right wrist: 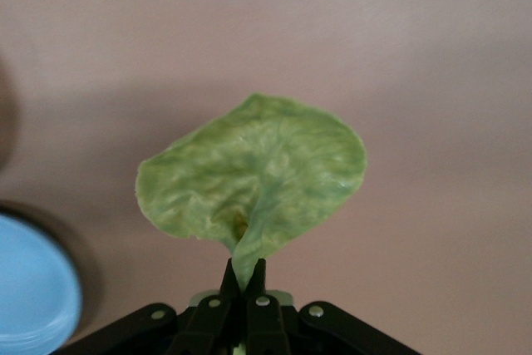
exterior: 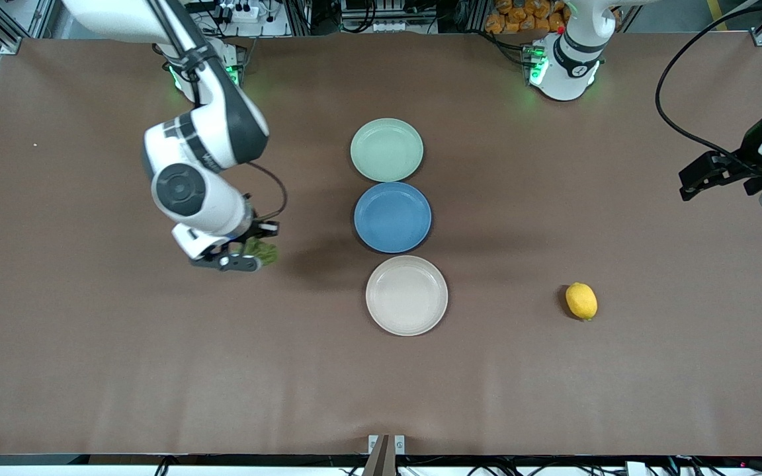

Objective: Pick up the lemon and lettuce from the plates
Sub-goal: 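Lift the lettuce off the green plate with the right gripper and carry it aside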

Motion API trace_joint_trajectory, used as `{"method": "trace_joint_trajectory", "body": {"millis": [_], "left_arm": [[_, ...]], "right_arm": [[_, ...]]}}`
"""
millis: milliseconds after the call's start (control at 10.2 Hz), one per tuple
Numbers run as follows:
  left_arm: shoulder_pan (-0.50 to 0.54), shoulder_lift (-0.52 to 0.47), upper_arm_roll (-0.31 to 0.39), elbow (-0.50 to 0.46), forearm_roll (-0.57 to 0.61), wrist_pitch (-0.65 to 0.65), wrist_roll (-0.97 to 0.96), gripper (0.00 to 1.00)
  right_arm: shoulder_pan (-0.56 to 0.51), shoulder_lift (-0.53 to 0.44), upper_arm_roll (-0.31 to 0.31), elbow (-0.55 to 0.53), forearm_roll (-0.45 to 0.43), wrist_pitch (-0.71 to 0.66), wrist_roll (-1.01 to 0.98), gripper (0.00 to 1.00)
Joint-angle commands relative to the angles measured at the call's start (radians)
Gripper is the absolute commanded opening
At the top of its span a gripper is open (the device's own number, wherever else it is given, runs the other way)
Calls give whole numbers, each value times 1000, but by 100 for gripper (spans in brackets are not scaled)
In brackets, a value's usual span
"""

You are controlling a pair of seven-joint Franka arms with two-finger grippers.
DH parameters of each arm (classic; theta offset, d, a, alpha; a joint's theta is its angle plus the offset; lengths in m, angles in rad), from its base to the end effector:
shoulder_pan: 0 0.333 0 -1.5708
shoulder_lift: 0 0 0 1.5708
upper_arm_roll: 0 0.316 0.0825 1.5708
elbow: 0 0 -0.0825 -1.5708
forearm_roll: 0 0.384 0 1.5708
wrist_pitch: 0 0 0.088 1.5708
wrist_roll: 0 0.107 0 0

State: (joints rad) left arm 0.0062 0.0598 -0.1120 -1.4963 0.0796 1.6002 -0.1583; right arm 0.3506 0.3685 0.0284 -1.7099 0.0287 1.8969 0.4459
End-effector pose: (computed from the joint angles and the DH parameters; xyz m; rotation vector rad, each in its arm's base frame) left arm 0.5744 -0.0505 0.6291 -3.0730 -0.0803 -0.0825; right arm 0.5885 0.2350 0.3625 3.0874 -0.1229 -0.2802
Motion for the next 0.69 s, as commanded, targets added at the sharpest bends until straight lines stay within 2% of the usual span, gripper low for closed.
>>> {"method": "trace_joint_trajectory", "body": {"millis": [0,294,588], "left_arm": [[0,-15,3,-22,-27,6,14,100],[14,-23,12,-10,-49,4,32,100],[11,-8,12,-10,-50,13,28,100]], "right_arm": [[-96,0,16,18,-29,-30,-122,0],[-205,9,18,13,-67,-30,-275,0],[-265,65,16,12,-104,-9,-315,0]]}}
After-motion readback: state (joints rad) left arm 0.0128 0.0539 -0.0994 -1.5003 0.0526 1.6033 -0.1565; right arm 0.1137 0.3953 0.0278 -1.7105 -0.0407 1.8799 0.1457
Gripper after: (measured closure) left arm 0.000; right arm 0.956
